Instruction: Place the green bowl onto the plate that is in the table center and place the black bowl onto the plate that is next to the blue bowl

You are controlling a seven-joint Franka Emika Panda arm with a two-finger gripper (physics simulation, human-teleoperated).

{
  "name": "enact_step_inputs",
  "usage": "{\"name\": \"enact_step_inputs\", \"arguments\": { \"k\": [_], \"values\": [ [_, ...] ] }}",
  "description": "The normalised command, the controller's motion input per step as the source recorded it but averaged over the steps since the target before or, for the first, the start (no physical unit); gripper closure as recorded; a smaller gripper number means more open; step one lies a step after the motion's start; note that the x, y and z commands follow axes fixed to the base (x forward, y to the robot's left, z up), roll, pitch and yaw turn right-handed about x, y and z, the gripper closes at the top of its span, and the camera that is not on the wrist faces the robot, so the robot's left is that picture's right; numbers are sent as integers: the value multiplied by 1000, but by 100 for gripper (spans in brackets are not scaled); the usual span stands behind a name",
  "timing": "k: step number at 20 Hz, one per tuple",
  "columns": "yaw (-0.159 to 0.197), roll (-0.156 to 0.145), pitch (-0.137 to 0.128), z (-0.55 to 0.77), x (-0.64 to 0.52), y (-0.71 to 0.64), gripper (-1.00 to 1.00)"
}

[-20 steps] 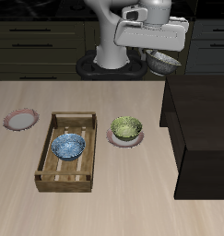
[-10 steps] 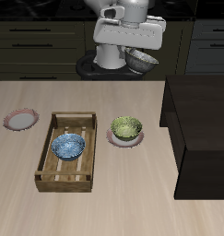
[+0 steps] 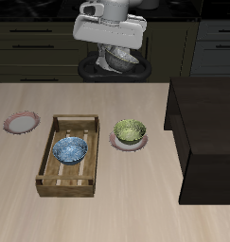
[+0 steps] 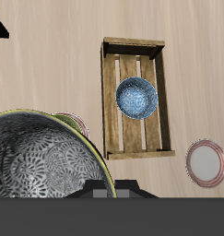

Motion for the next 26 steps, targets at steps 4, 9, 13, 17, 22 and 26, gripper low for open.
{"name": "enact_step_inputs", "arguments": {
  "k": [4,9,13,17,22,26],
  "values": [
    [10,24,15,-135,-129,-330,100],
    [-17,26,-3,-121,-234,-352,100],
    [-23,-3,3,-71,-103,-371,100],
    [46,50,3,-121,-265,-469,100],
    [57,50,-31,13,-312,-337,100],
    [22,4,2,-9,-148,-257,100]
  ]
}}
